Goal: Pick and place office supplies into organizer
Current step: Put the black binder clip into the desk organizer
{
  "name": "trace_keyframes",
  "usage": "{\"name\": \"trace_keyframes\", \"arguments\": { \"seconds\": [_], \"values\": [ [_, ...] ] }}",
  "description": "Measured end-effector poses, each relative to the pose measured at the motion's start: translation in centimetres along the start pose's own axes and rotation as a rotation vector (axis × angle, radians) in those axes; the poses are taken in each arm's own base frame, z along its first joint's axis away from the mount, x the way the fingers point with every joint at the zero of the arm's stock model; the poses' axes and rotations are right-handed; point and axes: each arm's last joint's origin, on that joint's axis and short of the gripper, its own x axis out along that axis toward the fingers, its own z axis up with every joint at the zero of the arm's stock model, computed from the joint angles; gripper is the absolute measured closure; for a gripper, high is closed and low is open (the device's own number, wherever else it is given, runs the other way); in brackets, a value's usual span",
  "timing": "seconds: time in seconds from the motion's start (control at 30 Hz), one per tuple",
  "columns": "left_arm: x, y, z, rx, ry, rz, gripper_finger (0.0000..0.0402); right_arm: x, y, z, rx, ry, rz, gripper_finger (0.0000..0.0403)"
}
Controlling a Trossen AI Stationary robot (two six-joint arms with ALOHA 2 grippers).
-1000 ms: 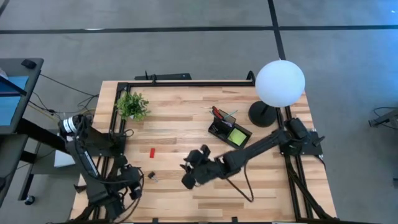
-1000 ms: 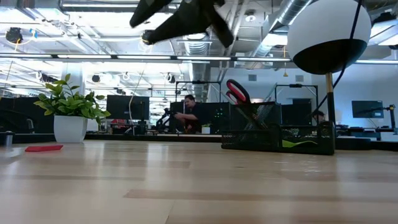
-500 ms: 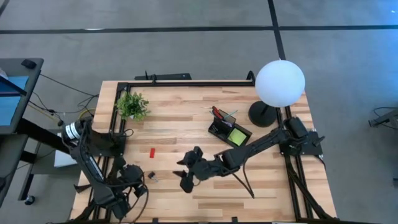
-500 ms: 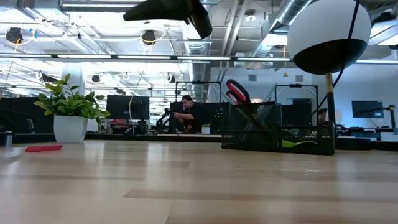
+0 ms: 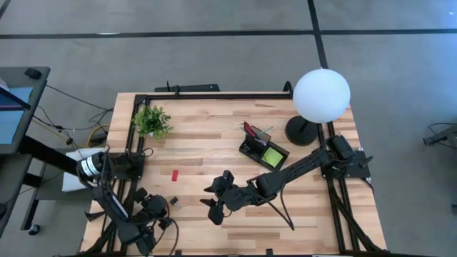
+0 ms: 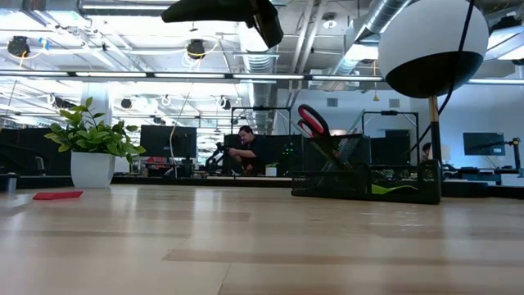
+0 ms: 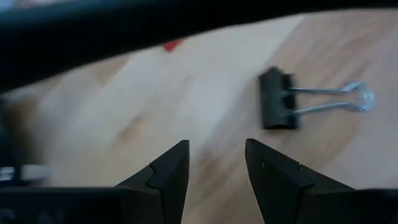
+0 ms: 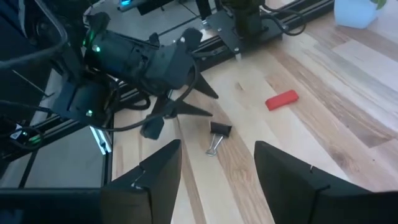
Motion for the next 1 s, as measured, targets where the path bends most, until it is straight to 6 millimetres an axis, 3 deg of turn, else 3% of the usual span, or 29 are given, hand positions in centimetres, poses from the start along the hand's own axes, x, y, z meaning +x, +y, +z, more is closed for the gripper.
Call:
{"name": "trace_keyframes", "arguments": {
  "seconds": [0.2, 0.4, 0.67, 0.83, 1.0],
  "values": [
    [0.8, -1.1, 0.9, 0.002, -0.066, -0.073, 0.0249, 0.2, -0.4, 0.2, 0.004, -0.003, -0.008, 0.0209],
    [2.2, -2.0, 3.1, 0.039, -0.086, -0.059, 0.0249, 0.3, -0.5, 0.3, 0.006, -0.004, -0.012, 0.0207],
    [4.1, -4.6, 6.2, 0.102, -0.095, -0.174, 0.0249, 0.2, -0.4, 0.3, 0.005, 0.004, -0.002, 0.0211],
    [4.8, -5.1, 7.5, 0.133, -0.108, -0.19, 0.0249, -0.4, 0.3, -1.3, -0.04, 0.132, 0.047, 0.021],
    [5.5, -5.1, 8.6, 0.107, -0.128, -0.167, 0.0249, -1.5, 1.2, -3.2, -0.018, 0.186, -0.042, 0.021]
  ]
}}
